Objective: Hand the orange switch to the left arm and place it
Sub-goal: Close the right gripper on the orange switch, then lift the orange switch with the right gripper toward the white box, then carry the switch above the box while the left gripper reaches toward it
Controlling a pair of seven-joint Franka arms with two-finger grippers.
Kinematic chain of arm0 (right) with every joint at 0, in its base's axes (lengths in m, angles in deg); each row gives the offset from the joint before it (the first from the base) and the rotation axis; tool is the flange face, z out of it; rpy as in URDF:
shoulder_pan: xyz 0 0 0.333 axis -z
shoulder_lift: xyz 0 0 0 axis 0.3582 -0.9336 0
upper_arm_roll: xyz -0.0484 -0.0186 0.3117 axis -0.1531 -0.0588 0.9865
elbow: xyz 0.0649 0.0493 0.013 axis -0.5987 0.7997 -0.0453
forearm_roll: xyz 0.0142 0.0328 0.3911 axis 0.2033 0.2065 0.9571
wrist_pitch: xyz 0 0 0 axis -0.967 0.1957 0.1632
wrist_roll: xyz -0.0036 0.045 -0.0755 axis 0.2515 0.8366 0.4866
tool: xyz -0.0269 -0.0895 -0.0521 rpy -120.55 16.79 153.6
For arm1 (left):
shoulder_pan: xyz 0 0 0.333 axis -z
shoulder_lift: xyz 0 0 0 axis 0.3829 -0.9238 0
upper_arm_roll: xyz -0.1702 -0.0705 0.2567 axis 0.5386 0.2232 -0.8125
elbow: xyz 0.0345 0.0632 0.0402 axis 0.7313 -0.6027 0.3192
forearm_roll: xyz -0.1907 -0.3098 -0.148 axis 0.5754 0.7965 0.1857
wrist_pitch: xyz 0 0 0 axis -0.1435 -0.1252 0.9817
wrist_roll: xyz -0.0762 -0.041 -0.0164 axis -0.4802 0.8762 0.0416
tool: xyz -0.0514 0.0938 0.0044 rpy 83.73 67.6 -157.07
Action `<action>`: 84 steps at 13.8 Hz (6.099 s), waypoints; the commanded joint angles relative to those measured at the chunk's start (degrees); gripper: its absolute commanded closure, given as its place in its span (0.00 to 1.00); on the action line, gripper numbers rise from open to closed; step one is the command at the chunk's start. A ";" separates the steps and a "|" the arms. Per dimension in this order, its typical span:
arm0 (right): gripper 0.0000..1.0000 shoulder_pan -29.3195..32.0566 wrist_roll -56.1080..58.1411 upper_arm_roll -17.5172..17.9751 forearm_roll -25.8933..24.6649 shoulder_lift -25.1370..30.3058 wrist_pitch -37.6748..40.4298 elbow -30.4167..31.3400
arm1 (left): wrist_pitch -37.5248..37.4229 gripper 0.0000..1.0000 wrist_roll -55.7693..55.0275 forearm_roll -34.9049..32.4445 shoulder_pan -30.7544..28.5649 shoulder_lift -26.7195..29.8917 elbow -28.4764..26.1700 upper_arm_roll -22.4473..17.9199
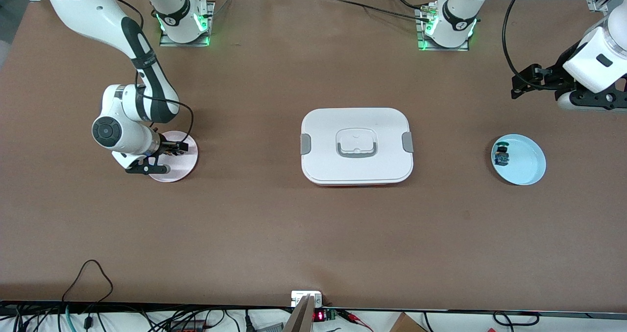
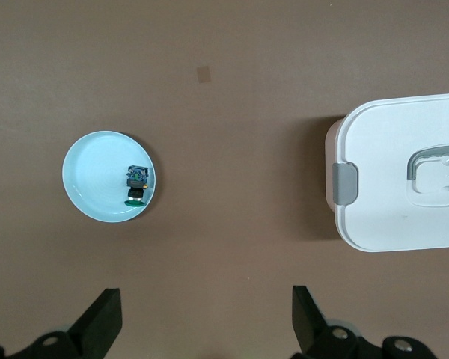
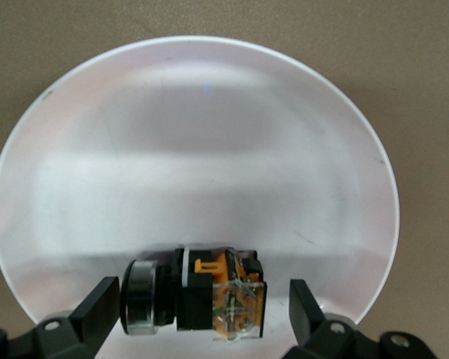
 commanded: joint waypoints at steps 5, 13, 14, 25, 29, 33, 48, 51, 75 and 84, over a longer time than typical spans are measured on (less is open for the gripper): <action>0.00 -0.24 -0.51 0.18 1.38 -0.24 -2.11 1.28 | -0.49 0.00 1.56 -0.51 -0.13 -0.89 1.75 0.09; 0.70 -1.38 -0.16 0.36 1.30 -0.42 -1.59 1.11 | -0.49 0.00 1.56 -0.51 -0.13 -0.89 1.75 0.09; 0.80 -1.29 0.19 0.36 1.30 -0.33 -1.41 0.84 | -0.49 0.00 1.56 -0.51 -0.13 -0.89 1.75 0.09; 0.99 -0.77 4.23 1.15 1.21 4.15 14.13 -9.78 | -0.49 0.00 1.56 -0.33 -0.13 -0.89 1.75 0.09; 0.99 -1.03 5.20 1.85 1.30 6.97 17.57 -14.26 | -0.49 0.00 1.56 -0.15 -0.13 -0.89 1.75 0.09; 1.00 -0.77 5.99 3.42 2.69 7.93 23.89 -21.81 | -0.57 0.00 1.48 0.02 -0.22 -0.89 1.75 0.09; 1.00 -0.85 33.65 10.11 22.12 10.92 33.75 -33.00 | -3.56 0.00 1.30 4.14 -1.97 -0.89 1.67 0.00; 1.00 -0.94 44.01 10.38 29.92 10.92 33.92 -32.91 | -5.92 0.00 1.30 6.52 -3.90 -2.03 1.58 0.00; 1.00 -15.61 89.22 11.52 81.54 5.56 23.02 -31.15 | 3.98 0.00 5.96 71.12 -11.64 -6.17 -16.61 11.33; 1.00 -16.85 99.57 11.61 93.74 3.02 22.32 -31.06 | 21.47 0.00 6.05 80.87 -11.56 -5.90 -19.07 23.28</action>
